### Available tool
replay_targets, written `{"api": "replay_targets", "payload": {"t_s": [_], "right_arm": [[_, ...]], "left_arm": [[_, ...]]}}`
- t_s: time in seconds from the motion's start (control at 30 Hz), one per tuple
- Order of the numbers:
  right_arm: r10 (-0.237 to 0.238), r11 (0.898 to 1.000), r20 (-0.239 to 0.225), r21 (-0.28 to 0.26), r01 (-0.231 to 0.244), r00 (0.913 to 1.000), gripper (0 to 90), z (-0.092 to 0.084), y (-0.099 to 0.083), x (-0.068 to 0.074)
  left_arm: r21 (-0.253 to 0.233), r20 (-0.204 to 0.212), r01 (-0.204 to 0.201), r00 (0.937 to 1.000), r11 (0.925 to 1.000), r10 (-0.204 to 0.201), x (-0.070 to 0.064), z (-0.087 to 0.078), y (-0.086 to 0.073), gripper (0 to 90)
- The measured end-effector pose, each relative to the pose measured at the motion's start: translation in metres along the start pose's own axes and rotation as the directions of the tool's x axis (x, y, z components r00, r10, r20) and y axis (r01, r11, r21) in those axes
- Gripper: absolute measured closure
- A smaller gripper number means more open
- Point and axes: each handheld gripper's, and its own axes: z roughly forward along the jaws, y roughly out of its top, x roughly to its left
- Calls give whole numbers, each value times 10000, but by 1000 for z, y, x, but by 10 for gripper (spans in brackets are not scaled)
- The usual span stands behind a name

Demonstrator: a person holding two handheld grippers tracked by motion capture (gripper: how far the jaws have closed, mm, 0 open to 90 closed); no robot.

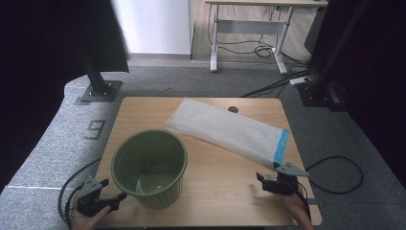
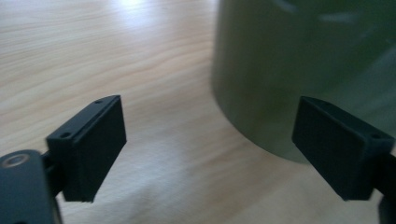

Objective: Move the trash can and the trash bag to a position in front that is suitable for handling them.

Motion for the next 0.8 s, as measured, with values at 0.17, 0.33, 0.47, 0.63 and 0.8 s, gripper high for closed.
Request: {"api": "replay_targets", "payload": {"t_s": [0.17,0.33,0.47,0.63,0.8], "right_arm": [[91,9999,-229,-61,-93,9997,137,9,6,5],[-26,10000,-347,-15,25,9994,136,12,7,7],[207,9997,-527,-145,-215,9984,141,10,9,4],[264,9995,-616,-142,-274,9978,143,10,9,4],[147,9998,-694,-152,-158,9975,145,8,8,9]], "left_arm": [[151,782,-826,9936,9965,812,-13,-3,-1,73],[96,1642,-1364,9774,9906,1330,-23,-3,2,80],[181,2330,-1931,9550,9810,1836,-36,9,10,92],[290,2079,-2289,9535,9730,2181,-44,15,12,113],[167,1991,-2368,9529,9714,2288,-48,21,19,124]]}}
